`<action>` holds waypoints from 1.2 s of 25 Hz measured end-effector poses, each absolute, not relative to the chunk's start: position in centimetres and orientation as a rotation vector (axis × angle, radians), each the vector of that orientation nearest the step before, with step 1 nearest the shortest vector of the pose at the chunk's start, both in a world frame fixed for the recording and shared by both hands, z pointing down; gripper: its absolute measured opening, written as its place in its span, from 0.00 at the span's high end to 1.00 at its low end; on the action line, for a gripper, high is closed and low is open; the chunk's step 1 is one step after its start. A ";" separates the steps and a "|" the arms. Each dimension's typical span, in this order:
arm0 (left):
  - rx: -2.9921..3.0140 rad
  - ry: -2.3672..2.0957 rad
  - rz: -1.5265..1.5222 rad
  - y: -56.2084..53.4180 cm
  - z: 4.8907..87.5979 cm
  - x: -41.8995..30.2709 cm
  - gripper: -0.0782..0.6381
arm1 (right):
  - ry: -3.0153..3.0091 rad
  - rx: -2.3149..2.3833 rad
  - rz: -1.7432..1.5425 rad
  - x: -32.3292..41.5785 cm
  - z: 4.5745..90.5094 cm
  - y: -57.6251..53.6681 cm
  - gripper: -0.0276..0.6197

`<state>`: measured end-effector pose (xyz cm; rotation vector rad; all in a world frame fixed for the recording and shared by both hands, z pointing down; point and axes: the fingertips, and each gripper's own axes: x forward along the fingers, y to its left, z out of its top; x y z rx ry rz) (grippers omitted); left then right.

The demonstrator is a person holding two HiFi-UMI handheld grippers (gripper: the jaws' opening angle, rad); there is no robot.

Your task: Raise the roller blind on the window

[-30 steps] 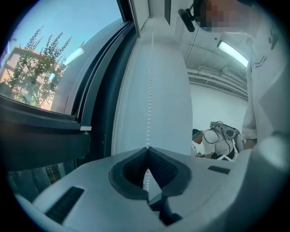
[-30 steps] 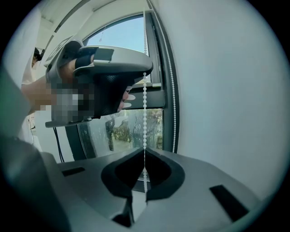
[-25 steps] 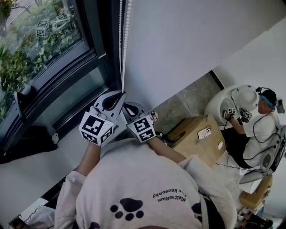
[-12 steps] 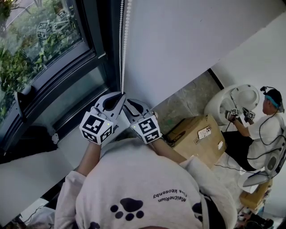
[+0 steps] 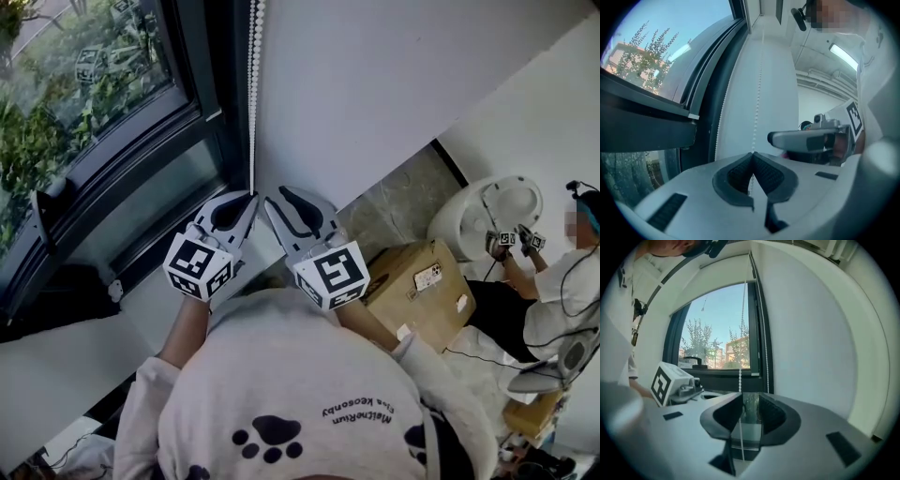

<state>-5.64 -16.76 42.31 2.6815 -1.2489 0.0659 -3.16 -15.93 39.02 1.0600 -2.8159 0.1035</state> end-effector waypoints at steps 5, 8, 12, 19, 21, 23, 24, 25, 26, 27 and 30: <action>2.688 -1.242 0.062 -16.6 42.3 -5.1 0.88 | -2.879 1.044 0.019 -4.1 34.5 -15.7 0.80; 2.694 -1.235 0.060 -16.4 42.4 -4.9 0.88 | -2.901 1.030 -0.015 -5.0 32.8 -16.0 0.80; 2.707 -1.220 0.062 -16.2 42.4 -4.6 0.88 | -2.943 1.019 -0.034 -5.9 30.9 -16.4 0.80; 2.719 -1.199 0.060 -15.8 42.3 -4.0 0.88 | -2.938 1.051 -0.121 -6.1 28.5 -16.9 0.91; 2.721 -1.199 0.061 -15.8 42.4 -4.0 0.88 | -2.950 1.045 -0.089 -6.1 28.6 -16.7 0.93; 2.721 -1.197 0.072 -15.9 42.6 -4.0 0.88 | -2.955 1.047 -0.068 -6.1 28.8 -16.8 0.93; 2.720 -1.195 0.083 -15.9 42.8 -4.0 0.88 | -2.950 1.045 -0.060 -6.1 29.1 -16.8 0.94; 2.718 -1.192 0.096 -15.8 43.2 -4.0 0.88 | -2.943 1.041 -0.049 -6.2 29.5 -16.8 0.93; 2.712 -1.190 0.107 -15.8 43.7 -4.1 0.88 | -2.938 1.037 -0.036 -6.3 29.9 -16.8 0.94; 2.704 -1.189 0.118 -15.7 44.2 -4.2 0.88 | -2.934 1.035 -0.022 -6.4 30.4 -16.8 0.93; 2.684 -1.194 0.141 -15.5 45.7 -4.3 0.88 | -2.931 1.032 -0.004 -6.5 31.8 -16.6 0.93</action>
